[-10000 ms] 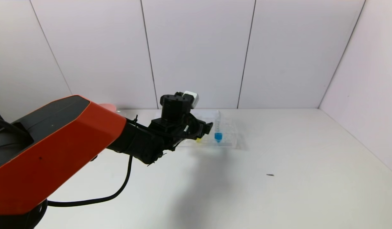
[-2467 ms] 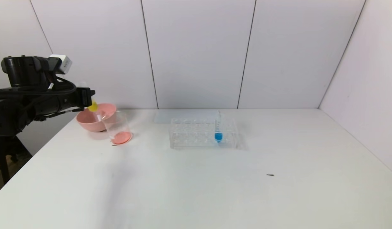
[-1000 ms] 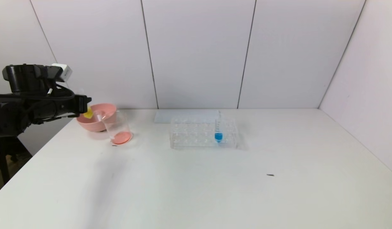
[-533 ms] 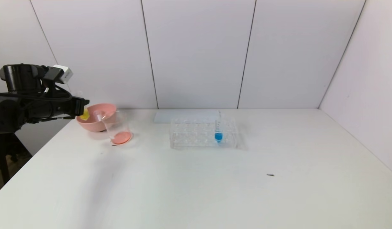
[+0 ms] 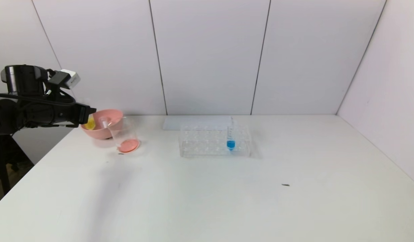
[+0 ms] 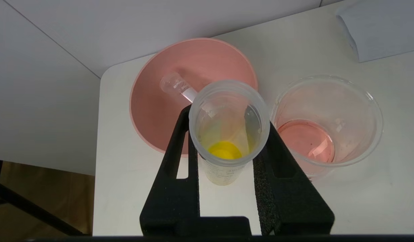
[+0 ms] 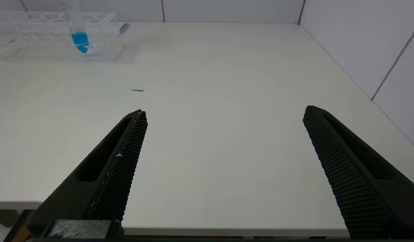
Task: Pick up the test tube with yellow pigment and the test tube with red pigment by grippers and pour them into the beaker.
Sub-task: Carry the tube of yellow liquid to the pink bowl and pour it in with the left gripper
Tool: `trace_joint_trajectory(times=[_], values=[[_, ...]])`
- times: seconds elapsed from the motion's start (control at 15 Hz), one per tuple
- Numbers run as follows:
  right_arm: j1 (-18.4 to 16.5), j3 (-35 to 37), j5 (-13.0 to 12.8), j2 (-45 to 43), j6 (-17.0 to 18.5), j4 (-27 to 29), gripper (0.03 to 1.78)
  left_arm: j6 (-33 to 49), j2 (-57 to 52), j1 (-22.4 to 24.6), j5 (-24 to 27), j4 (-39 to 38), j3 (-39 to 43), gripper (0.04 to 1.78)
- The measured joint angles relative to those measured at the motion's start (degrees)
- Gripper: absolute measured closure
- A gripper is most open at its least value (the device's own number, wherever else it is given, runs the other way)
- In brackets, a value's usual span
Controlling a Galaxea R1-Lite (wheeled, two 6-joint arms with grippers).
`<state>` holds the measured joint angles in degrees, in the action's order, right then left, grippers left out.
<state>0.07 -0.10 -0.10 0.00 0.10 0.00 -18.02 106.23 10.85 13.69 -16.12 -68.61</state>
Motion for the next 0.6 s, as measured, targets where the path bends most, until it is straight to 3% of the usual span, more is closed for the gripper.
trace_joint_trajectory(times=[0.2, 0.6], values=[[0.0, 0.0, 0.0, 0.0, 0.0, 0.0, 0.11, -0.7, 0.0, 0.0, 0.4, 1.1, -0.7, 1.35], [0.0, 0.0, 0.0, 0.0, 0.0, 0.0, 0.11, -5.3, 0.2, 0.4, 2.3, 11.1, -5.4, 1.35]])
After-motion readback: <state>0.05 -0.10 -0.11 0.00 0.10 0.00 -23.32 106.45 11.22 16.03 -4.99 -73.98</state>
